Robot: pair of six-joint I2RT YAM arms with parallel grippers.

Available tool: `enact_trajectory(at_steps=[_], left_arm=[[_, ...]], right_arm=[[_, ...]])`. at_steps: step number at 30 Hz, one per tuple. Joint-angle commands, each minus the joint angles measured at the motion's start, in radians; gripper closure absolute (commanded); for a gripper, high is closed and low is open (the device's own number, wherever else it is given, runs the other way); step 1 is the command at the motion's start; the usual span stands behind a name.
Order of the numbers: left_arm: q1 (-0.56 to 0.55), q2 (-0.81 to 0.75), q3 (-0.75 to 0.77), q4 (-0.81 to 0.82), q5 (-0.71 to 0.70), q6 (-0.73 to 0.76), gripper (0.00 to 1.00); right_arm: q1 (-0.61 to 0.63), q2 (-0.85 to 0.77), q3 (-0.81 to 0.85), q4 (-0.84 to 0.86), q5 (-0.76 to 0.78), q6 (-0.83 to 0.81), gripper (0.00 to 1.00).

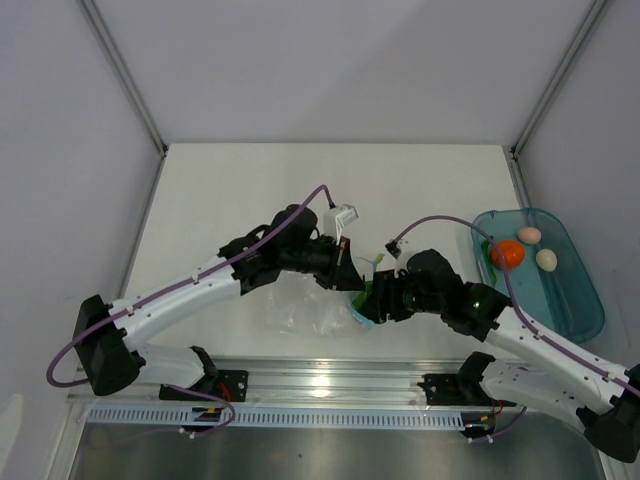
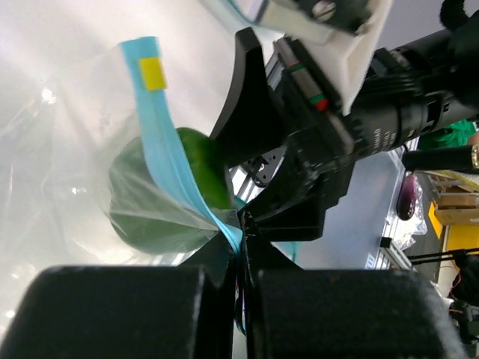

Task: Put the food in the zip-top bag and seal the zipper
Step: Place the fake vegetable in the zipper food storage bag, then pick up the fake vegetable from the bin.

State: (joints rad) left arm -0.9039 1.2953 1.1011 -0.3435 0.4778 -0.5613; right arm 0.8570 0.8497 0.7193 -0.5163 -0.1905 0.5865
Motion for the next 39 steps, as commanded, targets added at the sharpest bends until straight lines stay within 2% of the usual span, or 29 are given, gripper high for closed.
enact_trajectory(at_steps=[1,3,4,7,9,11,15,17,19,20,21,23,26,29,33,34,35,39], left_arm=[[-0.001,-0.024,-0.009,0.084,0.031,-0.028,0.99],[-0.001,-0.025,-0.015,0.086,0.024,-0.028,0.99],[-0.001,-0.028,-0.024,0.086,0.021,-0.026,0.99],[-0.001,-0.031,-0.035,0.077,0.007,-0.019,0.99],[-0.001,-0.033,-0.043,0.071,-0.001,-0.015,0.99],[-0.001,-0.031,-0.044,0.067,-0.011,-0.014,0.99],[0.0,-0.028,-0.038,0.058,-0.028,-0.008,0.99],[0.0,-0.03,-0.034,0.052,-0.039,-0.006,0.99],[0.0,-0.028,-0.027,0.049,-0.045,-0.006,0.99],[0.0,-0.03,-0.024,0.044,-0.053,-0.006,1.0],[0.0,-0.028,-0.021,0.041,-0.054,-0.009,0.99],[0.0,-0.028,-0.021,0.038,-0.056,-0.008,0.99],[-0.001,-0.031,-0.023,0.04,-0.053,-0.011,1.0],[0.0,-0.037,-0.032,0.044,-0.05,-0.014,0.99],[0.0,-0.048,-0.056,0.057,-0.045,-0.019,1.0],[0.0,-0.053,-0.063,0.057,-0.042,-0.02,0.99],[0.0,-0.054,-0.066,0.057,-0.041,-0.02,0.99],[0.0,-0.077,-0.078,0.063,-0.038,-0.022,0.99]], right_arm=[[0.011,0.025,0.086,-0.031,0.022,-0.011,0.87],[0.013,0.023,0.101,-0.034,0.045,-0.008,0.7],[0.013,0.022,0.115,-0.034,0.049,-0.01,0.58],[0.011,0.019,0.138,-0.051,0.065,-0.011,0.41],[0.011,0.012,0.163,-0.073,0.083,-0.013,0.35],[0.011,-0.001,0.186,-0.09,0.098,-0.013,0.24],[0.011,-0.024,0.232,-0.149,0.131,-0.019,0.22],[0.011,-0.043,0.253,-0.2,0.164,-0.02,0.07],[0.013,-0.058,0.287,-0.241,0.189,-0.019,0.06],[0.01,-0.072,0.298,-0.254,0.241,-0.008,0.06],[0.005,-0.08,0.324,-0.27,0.273,0.002,0.01],[-0.006,-0.092,0.344,-0.307,0.354,0.019,0.01],[-0.05,-0.1,0.381,-0.361,0.481,0.048,0.01],[-0.148,-0.087,0.407,-0.375,0.526,0.055,0.01],[-0.355,-0.032,0.427,-0.38,0.519,0.052,0.01],[-0.456,-0.009,0.425,-0.375,0.487,0.046,0.01],[-0.504,-0.002,0.419,-0.37,0.479,0.049,0.0],[-0.723,0.032,0.379,-0.302,0.432,0.041,0.0]])
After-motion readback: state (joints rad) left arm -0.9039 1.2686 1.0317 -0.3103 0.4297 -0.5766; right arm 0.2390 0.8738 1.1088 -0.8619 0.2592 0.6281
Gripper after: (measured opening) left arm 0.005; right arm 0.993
